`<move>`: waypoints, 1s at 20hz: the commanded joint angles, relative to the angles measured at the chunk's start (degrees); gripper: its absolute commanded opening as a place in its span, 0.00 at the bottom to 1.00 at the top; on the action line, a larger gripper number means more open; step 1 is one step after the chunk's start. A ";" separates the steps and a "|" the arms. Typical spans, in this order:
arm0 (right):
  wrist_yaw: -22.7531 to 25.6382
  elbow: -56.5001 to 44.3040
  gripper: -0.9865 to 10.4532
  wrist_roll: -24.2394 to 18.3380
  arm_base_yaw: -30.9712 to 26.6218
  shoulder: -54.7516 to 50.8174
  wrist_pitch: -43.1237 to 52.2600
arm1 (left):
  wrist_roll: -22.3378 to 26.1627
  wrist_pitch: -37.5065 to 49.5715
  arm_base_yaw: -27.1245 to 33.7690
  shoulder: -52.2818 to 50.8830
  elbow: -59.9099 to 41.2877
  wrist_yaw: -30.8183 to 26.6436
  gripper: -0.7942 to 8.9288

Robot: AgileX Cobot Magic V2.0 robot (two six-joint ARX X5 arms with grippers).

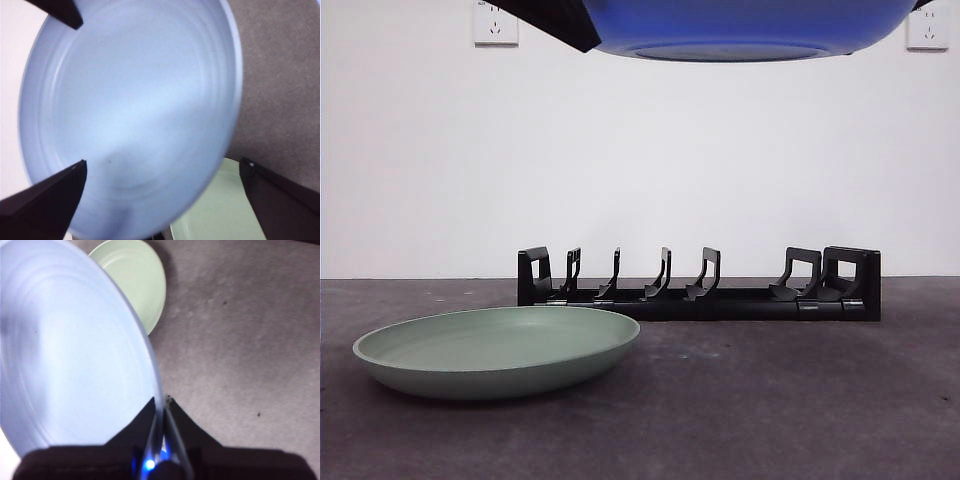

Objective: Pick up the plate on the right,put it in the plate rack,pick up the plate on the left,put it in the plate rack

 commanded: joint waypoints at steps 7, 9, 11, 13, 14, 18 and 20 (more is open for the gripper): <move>-0.63 0.33 0.07 1.20 0.20 -0.26 0.74 | 0.70 0.11 -0.83 0.26 0.11 0.04 0.13; -0.63 0.33 0.07 1.20 0.20 -0.26 0.76 | 0.68 -0.33 -0.85 0.26 0.11 0.04 0.07; -0.63 0.33 0.07 1.20 0.20 -0.26 0.79 | 0.68 -0.85 -0.92 0.26 0.11 0.07 0.07; -0.63 0.33 0.07 1.20 0.20 -0.26 0.83 | 0.68 -1.42 -1.20 0.26 0.11 0.04 0.07; -0.63 0.33 0.08 1.18 0.20 -0.26 0.92 | 0.68 -1.66 -1.27 0.26 0.11 0.07 0.07; -0.66 0.33 0.09 1.14 0.20 -0.26 1.29 | 0.39 -2.86 -1.31 0.26 0.11 0.07 0.07; -0.68 0.33 0.12 1.18 0.20 -0.26 2.47 | -0.52 -2.93 -1.31 0.26 0.11 0.07 0.07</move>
